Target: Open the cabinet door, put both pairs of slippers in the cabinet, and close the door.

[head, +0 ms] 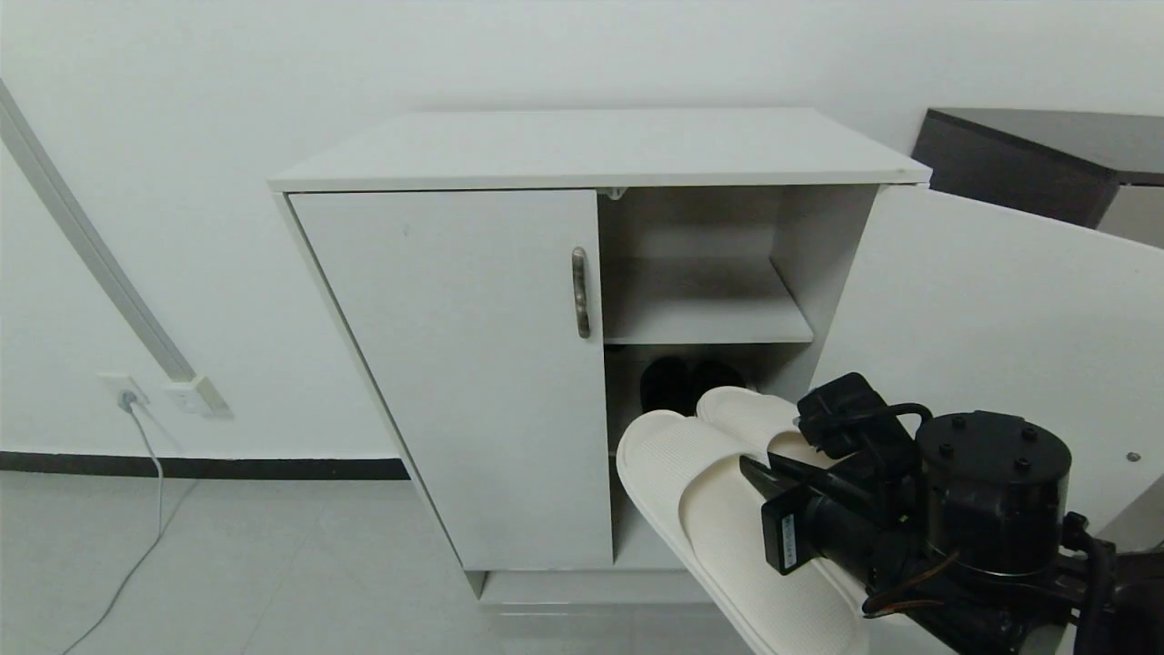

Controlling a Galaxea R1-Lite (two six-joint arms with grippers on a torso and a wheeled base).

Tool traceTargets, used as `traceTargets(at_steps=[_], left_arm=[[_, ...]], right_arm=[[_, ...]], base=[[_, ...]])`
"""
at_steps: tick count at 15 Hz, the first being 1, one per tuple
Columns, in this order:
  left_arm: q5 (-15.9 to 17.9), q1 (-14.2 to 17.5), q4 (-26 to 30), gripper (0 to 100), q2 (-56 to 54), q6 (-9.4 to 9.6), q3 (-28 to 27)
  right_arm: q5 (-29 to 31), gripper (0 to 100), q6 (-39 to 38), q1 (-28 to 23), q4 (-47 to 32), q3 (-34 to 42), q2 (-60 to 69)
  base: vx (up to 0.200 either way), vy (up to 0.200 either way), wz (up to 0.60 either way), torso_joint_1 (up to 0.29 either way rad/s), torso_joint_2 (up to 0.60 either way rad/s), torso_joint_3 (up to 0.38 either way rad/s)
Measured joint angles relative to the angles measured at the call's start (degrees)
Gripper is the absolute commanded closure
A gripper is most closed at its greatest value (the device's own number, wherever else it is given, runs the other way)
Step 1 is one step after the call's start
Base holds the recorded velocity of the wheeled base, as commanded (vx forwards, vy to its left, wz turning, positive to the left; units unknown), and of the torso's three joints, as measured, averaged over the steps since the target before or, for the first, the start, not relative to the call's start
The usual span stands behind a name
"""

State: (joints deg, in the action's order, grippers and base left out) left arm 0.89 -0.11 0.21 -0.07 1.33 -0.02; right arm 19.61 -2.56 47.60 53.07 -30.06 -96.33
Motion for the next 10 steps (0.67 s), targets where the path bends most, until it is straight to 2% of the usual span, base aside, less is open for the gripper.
traceTargets(at_steps=[6,10], left_arm=[[0.00,0.00,0.01,100,0.00,-0.05,0.00],[0.00,0.01,-0.02,100,0.00,-0.05,0.00]], right_arm=[[-0.11,100,0.00,-0.01,-0.07,0.02,-0.37],[-0.10,100,0.00,-0.09,1.21,0.05,-0.72]], base=[[0.000,0.000,0.00,-0.044,0.41,0.371],[0.000,0.000,0.00,-0.001,0.07,0.068]])
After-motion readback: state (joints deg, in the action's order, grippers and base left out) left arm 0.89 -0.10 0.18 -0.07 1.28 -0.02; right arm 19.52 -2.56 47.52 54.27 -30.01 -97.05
